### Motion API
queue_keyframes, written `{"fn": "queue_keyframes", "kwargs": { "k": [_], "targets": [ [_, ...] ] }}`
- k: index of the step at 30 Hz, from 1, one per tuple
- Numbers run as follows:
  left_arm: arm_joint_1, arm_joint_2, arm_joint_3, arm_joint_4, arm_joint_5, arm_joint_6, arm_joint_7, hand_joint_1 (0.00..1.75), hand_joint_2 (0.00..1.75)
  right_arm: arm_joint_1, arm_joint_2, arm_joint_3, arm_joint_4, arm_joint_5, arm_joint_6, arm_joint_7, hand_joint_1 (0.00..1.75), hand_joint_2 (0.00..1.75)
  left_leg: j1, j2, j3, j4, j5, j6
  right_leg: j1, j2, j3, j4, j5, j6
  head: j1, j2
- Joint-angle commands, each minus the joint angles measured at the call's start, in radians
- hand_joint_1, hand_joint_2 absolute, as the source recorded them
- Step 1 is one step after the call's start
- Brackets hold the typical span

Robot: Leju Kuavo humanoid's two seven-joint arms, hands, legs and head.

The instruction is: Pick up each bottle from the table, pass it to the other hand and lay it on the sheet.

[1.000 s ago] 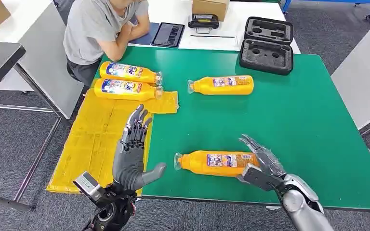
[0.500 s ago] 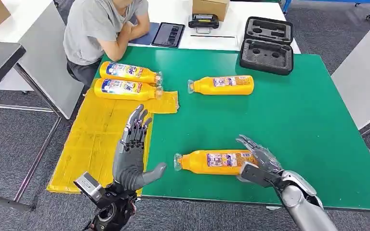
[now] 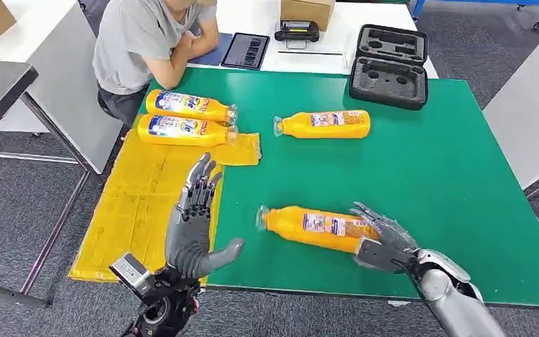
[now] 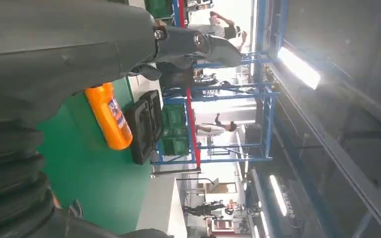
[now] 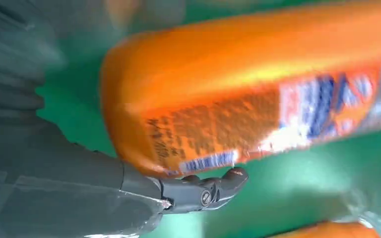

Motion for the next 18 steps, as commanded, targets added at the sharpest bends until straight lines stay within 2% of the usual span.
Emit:
{"fn": "queue_keyframes", "kwargs": {
  "k": [1,16,18],
  "targets": [
    [-0.039,0.027,-0.03,0.046,-0.002,-0.008,0.003,0.0,1.75,-0.017,-0.029,0.053,0.045,0.0,0.013,0.017,1.75,1.75,0.001,-0.001,0.003,-0.001,-0.001,-0.001,0.001,-0.001,0.004,-0.001,-0.001,-0.002,0.0,0.0],
    [-0.063,0.022,-0.039,0.064,0.0,-0.014,0.003,0.0,1.75,0.019,0.002,0.002,-0.006,-0.068,-0.034,-0.022,1.75,1.75,0.001,0.0,0.007,-0.001,-0.003,-0.002,0.001,0.001,0.007,-0.001,-0.002,-0.003,0.0,0.0],
    [-0.063,0.022,-0.039,0.064,0.0,-0.014,0.003,0.0,1.75,0.019,0.002,0.002,-0.006,-0.068,-0.034,-0.022,1.75,1.75,0.001,0.0,0.003,-0.001,-0.001,-0.001,0.001,0.0,0.003,-0.001,-0.001,-0.002,0.0,0.0]
  ]
}}
